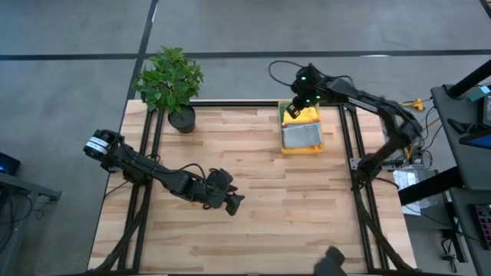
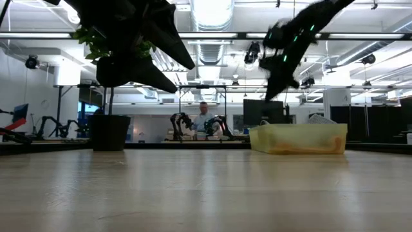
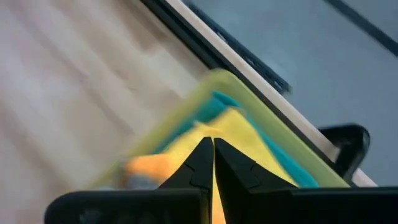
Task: Fold microfiber towels
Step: Return to Home Position
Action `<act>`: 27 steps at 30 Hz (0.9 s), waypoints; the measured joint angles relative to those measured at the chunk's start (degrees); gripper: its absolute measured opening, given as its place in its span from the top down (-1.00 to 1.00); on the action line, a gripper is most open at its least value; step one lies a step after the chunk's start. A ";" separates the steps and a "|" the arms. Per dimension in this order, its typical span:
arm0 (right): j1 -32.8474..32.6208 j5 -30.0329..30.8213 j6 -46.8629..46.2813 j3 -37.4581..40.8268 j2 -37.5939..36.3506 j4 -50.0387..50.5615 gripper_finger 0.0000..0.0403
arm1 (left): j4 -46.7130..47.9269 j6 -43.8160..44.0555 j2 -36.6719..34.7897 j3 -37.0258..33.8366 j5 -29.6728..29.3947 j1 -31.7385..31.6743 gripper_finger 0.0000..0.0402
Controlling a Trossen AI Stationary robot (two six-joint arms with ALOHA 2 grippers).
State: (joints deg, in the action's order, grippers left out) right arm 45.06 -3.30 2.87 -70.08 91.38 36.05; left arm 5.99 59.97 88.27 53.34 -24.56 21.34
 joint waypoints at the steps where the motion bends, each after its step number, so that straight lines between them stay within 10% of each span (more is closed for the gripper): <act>1: -0.47 -1.25 -0.44 0.21 -2.45 0.53 0.95 | 0.00 -0.67 0.00 0.00 0.01 0.00 -0.13; 11: -13.49 -7.15 -16.29 14.49 -33.42 -6.67 0.49 | -8.40 -12.11 0.00 0.17 0.01 -0.20 -0.13; 17: -30.80 -8.58 -35.71 29.96 -48.05 -35.13 0.01 | -23.03 -22.36 -0.66 0.17 0.02 -1.92 -0.13; 22: -46.24 7.34 -40.09 39.38 -49.01 -68.10 -0.12 | -38.42 -31.27 -2.28 0.17 0.00 -4.90 -0.13; 27: -55.54 24.30 -28.09 39.95 -44.24 -78.00 -0.13 | -51.08 -42.39 -6.73 0.21 0.00 -8.75 -0.13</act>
State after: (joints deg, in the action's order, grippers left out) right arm -10.48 21.00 -25.22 -30.13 47.15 -41.94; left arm -45.09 17.57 81.54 53.55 -24.56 12.59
